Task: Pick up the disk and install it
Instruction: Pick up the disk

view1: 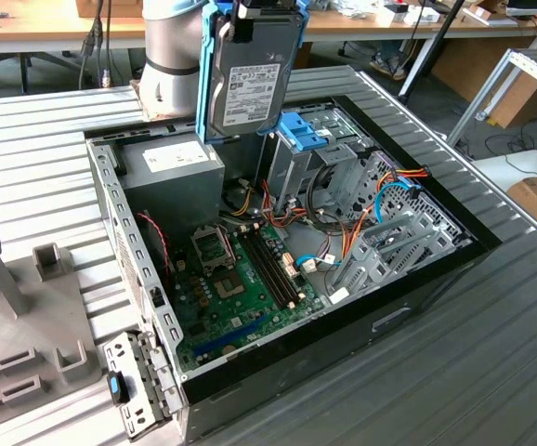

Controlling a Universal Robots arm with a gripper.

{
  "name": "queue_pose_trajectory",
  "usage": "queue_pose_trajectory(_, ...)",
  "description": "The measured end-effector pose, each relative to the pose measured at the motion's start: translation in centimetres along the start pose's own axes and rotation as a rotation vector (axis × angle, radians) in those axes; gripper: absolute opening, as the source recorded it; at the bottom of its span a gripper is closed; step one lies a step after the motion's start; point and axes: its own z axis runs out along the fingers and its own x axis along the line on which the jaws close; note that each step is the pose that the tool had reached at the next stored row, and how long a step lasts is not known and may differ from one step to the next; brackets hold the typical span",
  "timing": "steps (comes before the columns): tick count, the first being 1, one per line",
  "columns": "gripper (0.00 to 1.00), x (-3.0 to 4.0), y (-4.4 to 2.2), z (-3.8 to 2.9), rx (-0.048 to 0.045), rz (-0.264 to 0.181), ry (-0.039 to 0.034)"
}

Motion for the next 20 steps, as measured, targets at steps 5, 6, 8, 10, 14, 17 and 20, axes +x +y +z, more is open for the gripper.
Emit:
queue_pose_trajectory(5, 0.36, 0.31, -0.02, 0.00, 0.0001, 0.000, -0.0001)
queue_pose_trajectory(6, 0.36, 0.40, -0.02, -0.01, 0.0001, 0.000, -0.0001)
queue_pose_trajectory(8, 0.36, 0.48, -0.03, -0.01, 0.0001, 0.000, -0.0001)
queue_pose_trajectory(10, 0.36, 0.62, -0.04, -0.02, 0.0000, 0.000, 0.0000)
queue_pose_trajectory(14, 0.36, 1.03, -0.07, -0.03, 0.0000, 0.000, 0.0000)
queue_pose_trajectory(17, 0.36, 1.26, -0.08, -0.03, 0.0001, 0.000, -0.0001)
queue_pose_trajectory(20, 0.36, 1.66, -0.11, -0.04, 0.0001, 0.000, -0.0001)
